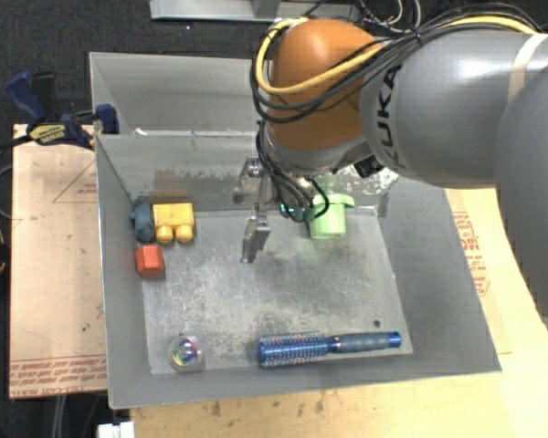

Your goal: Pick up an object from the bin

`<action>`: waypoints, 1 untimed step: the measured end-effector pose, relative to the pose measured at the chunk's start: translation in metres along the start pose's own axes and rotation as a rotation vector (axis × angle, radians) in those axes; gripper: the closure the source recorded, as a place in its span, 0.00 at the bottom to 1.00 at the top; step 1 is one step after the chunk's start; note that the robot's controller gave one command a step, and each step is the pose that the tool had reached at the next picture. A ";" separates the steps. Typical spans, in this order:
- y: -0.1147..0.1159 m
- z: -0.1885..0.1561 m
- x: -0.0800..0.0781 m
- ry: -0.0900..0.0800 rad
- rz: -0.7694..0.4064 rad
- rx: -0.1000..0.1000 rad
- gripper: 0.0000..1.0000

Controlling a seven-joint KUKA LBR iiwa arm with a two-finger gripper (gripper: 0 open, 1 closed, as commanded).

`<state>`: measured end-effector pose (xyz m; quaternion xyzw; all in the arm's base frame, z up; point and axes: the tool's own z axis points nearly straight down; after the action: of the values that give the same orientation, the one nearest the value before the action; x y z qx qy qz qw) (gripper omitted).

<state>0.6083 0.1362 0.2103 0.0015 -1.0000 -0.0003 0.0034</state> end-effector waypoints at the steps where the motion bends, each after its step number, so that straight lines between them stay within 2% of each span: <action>1: 0.114 0.082 0.028 -0.002 -0.158 -0.002 0.00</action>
Offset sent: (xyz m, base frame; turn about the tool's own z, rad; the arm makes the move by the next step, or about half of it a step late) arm -0.0263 0.1084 -0.0778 -0.1490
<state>0.5792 0.2499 0.1289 0.0806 -0.9967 -0.0014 0.0022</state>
